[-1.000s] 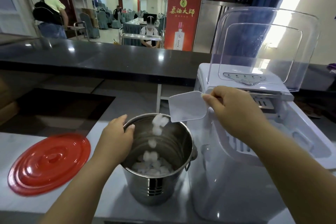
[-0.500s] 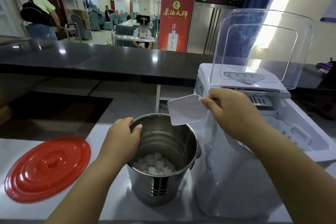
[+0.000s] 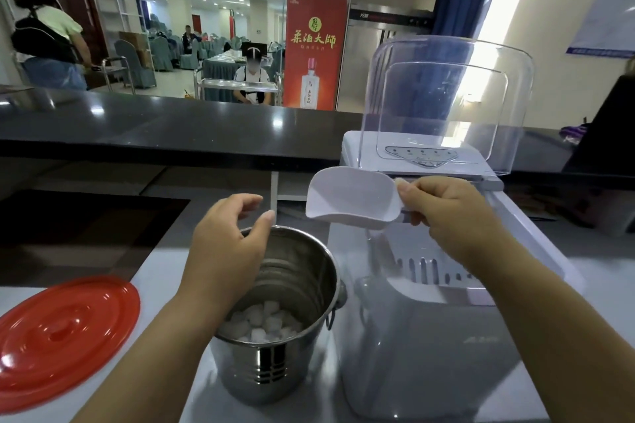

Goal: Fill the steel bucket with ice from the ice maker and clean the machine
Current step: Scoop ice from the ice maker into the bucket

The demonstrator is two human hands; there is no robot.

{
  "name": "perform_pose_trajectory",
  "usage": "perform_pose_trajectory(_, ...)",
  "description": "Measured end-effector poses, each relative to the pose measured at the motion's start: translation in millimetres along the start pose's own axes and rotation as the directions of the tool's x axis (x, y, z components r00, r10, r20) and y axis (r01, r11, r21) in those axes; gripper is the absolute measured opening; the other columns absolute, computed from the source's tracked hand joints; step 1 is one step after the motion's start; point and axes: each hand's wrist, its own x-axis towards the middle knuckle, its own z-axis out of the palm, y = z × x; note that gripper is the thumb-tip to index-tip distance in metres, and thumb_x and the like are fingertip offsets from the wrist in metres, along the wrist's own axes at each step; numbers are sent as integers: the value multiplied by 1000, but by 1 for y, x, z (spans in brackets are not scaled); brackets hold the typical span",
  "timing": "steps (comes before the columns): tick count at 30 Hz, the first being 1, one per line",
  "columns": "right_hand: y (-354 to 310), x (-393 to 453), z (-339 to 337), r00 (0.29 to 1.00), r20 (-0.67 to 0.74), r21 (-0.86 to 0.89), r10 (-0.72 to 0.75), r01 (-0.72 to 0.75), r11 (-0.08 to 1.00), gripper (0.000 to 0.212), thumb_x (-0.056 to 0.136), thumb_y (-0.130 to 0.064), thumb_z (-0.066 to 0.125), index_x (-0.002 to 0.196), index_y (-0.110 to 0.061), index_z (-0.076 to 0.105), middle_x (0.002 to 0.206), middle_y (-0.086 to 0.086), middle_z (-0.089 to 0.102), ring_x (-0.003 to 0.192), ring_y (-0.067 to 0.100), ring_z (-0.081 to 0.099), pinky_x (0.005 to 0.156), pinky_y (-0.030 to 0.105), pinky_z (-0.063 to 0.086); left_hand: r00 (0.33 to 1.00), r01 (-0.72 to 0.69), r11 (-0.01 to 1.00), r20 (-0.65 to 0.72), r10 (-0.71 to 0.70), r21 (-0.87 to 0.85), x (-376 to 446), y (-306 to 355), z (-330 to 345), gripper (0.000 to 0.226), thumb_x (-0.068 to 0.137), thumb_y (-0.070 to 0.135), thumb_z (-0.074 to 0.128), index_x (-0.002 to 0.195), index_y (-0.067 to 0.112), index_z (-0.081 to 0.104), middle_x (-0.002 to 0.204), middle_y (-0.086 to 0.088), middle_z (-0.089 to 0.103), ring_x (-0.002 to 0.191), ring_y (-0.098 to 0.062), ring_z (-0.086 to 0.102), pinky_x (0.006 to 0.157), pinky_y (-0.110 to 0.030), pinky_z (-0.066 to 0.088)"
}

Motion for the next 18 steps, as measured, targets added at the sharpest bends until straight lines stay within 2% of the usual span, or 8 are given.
perform_pose_trajectory(2,6,1,-13,998,-35,30,44,-43,999,37,95,-33,50,78,-6,68,66,5,62,57,8,48,58,24,39,1000,-1,998,16,2,-56,-1,15,9,23,88,24,63,111,22,61,105,6,63,99,-9,59,75,-10,41)
perform_pose_trajectory(5,17,2,-31,996,-71,20,61,-59,998,36,95,-33,51,74,-8,68,63,5,60,59,13,48,59,28,40,998,-6,994,55,12,-106,-2,36,27,33,88,24,63,121,22,58,110,6,64,103,-10,60,83,-17,45)
perform_pose_trajectory(7,24,2,-42,994,-90,7,57,-57,998,36,95,-32,51,72,-8,67,61,4,59,59,14,48,59,29,40,995,-17,994,94,27,-106,-2,48,40,43,89,26,62,130,21,52,120,4,61,109,-10,58,89,-21,44)
perform_pose_trajectory(9,33,2,-53,994,-107,-29,29,-32,999,38,95,-31,51,73,-5,66,64,11,60,62,20,50,63,34,45,989,-32,995,143,45,-96,-2,61,53,53,90,28,59,140,20,43,133,3,54,119,-11,52,96,-24,41)
perform_pose_trajectory(12,48,4,-68,994,-106,-120,-7,-6,993,38,95,-33,51,70,-7,64,67,13,62,64,25,54,64,37,48,975,-25,995,220,45,-94,-1,78,72,64,93,31,55,148,20,26,146,1,42,131,-15,43,107,-32,36)
perform_pose_trajectory(15,63,6,-81,995,-91,-264,-34,8,964,38,94,-39,51,70,-10,61,67,7,62,64,24,57,60,33,45,963,2,998,271,17,-70,0,88,90,71,94,35,52,151,20,13,147,1,40,132,-16,41,105,-32,35)
perform_pose_trajectory(18,69,6,-88,998,9,-447,-61,58,892,35,94,-42,49,73,-16,59,66,0,58,62,17,53,58,31,45,963,42,995,268,-16,-93,1,95,102,76,94,35,51,152,20,4,154,-1,28,140,-17,29,112,-34,28)
